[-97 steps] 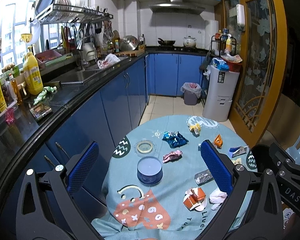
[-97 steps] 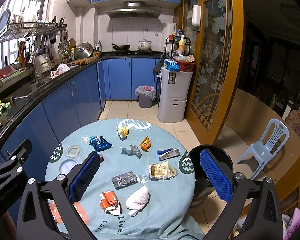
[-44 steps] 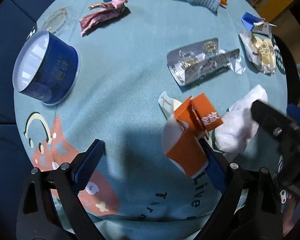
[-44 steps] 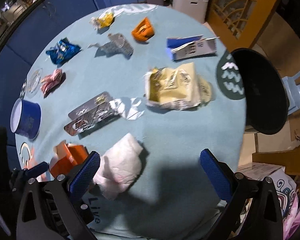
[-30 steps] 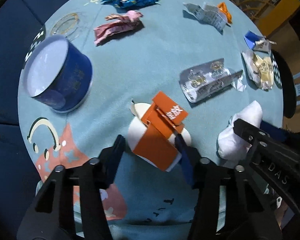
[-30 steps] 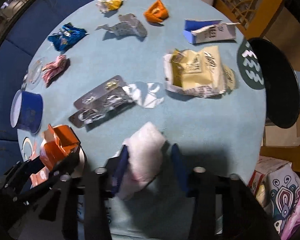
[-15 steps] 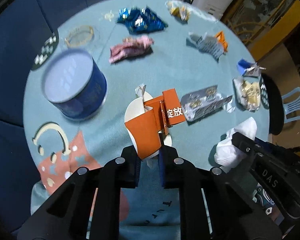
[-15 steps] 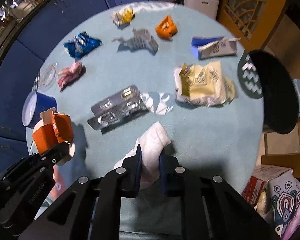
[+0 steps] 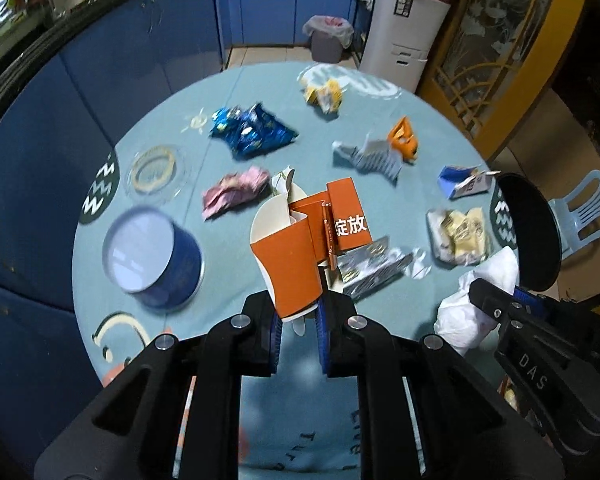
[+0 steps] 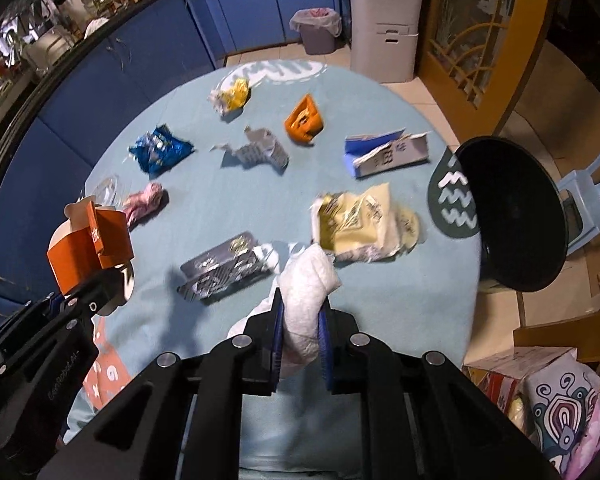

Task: Collect trash
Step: 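Carry the tissue to the black bin and open the right tool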

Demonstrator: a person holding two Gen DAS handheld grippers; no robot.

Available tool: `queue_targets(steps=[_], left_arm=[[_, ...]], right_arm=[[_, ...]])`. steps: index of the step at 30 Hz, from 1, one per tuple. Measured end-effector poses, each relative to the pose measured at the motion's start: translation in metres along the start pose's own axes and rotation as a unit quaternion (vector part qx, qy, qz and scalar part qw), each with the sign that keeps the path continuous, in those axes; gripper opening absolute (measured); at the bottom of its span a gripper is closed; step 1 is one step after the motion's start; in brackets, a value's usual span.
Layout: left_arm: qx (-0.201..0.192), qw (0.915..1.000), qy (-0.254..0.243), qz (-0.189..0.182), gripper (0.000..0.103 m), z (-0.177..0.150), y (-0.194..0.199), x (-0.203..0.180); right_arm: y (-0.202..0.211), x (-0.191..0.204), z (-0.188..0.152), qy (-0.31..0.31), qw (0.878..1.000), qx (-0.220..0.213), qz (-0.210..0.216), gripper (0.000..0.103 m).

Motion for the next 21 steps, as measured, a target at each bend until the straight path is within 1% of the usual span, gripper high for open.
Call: queue_targets(steps=[6,13,21], left_arm=[[-0.019,0.9997,-0.015,0.006,0.015,0.022,0.005,-0.022],[-0.035,0.9984,-0.043,0.009,0.015,0.045,0.006,-0.059],[-0.048,0.9960,-0.074,0.006,0.015,0.070,0.003,-0.106]], right_arm=[[0.010,-0.020,0.016,-0.019,1.000,-0.019,0.001,0.015],[0.020,-0.046,0.033,-0.041,0.998,-0.039,0.000,0.015],[0.025,-0.090,0.051,-0.078,0.995,-0.058,-0.009,0.015]])
Point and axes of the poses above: each gripper's, at about its wrist camera, not at the fingertips, and y roughly against the way its jaws point, x to its left, z to its top, the point moved 6 cm from there along -y, roughly the way its jaws point, and after that the axes turned 9 degrees about x, right-handed, at the moved point
